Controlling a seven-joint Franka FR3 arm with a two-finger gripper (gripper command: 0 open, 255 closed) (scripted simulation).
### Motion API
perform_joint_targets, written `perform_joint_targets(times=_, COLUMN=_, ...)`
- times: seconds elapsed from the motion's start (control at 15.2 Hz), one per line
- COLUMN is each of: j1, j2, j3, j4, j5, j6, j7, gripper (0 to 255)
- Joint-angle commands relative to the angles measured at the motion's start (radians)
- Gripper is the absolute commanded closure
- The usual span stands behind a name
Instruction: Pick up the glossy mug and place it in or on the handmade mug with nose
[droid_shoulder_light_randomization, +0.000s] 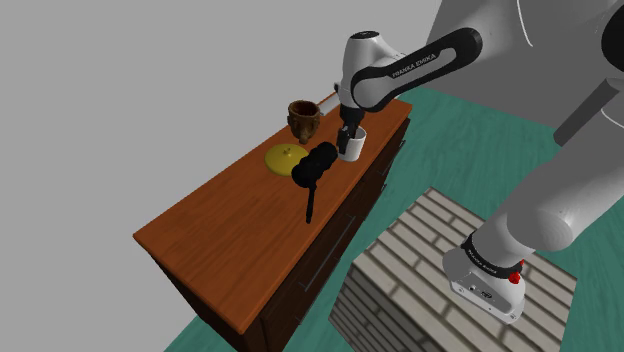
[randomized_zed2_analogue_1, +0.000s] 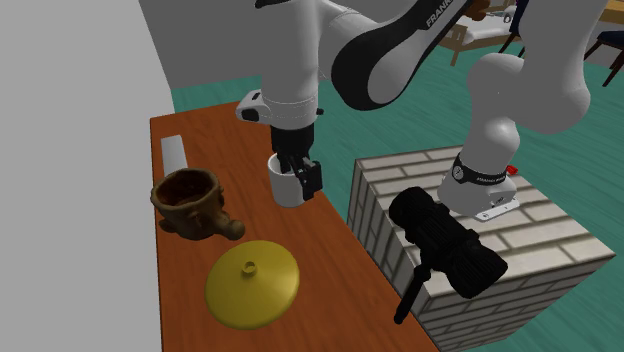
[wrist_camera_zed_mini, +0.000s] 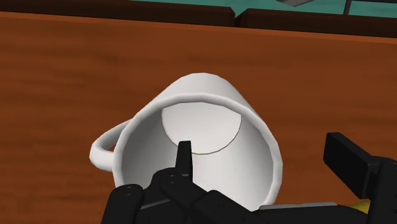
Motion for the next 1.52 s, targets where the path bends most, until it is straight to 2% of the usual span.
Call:
perform_joint_targets(times=0.0, j1=0.0, j2=0.0, j3=0.0, j4=0.0, j5=0.0, j6=0.0, j7=0.0, gripper=0)
perform_joint_targets(times=0.07, j1=0.0, j2=0.0, j3=0.0, j4=0.0, j5=0.0, j6=0.0, j7=0.0, gripper=255)
perform_joint_targets(times=0.66, j1=0.0, j2=0.0, j3=0.0, j4=0.0, j5=0.0, j6=0.0, j7=0.0, gripper=255)
perform_joint_targets(times=1.45, j1=0.001, j2=-0.084, j3=0.0, j4=0.079, j5=0.016, j6=-0.161, j7=-0.018, gripper=255)
